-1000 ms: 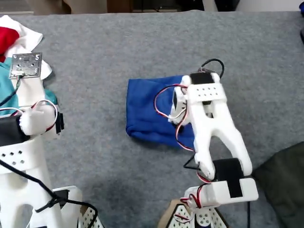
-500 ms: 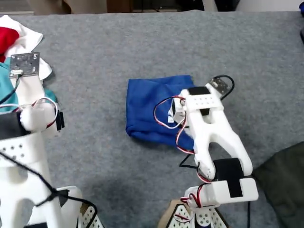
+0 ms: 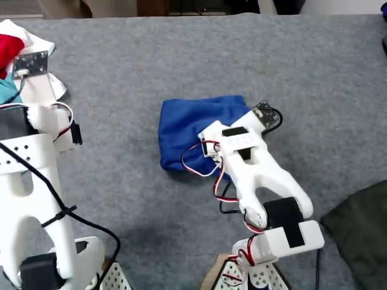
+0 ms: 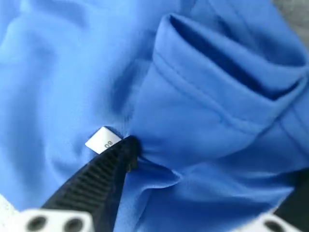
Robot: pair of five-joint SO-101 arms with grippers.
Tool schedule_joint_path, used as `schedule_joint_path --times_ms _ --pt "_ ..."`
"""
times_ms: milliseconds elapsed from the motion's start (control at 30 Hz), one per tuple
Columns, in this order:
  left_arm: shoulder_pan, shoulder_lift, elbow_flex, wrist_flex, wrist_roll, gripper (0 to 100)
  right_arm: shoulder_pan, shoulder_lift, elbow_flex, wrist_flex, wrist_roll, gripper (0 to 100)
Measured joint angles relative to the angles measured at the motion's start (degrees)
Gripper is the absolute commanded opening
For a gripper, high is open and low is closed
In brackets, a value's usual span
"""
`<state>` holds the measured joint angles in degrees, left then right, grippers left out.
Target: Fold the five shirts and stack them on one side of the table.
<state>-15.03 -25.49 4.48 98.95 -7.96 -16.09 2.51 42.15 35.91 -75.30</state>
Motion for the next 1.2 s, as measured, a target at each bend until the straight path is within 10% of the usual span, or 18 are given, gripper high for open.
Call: schedule_joint_path --times_ms 367,1200 --pt "0.0 0.0 -0.62 0.97 -1.76 9 4.92 -0.44 0.35 0.26 5.1 0.0" --pt "0.0 -10.37 -0.62 1.23 -1.76 9 15.82 -40.7 2.11 10.37 16.26 0.6"
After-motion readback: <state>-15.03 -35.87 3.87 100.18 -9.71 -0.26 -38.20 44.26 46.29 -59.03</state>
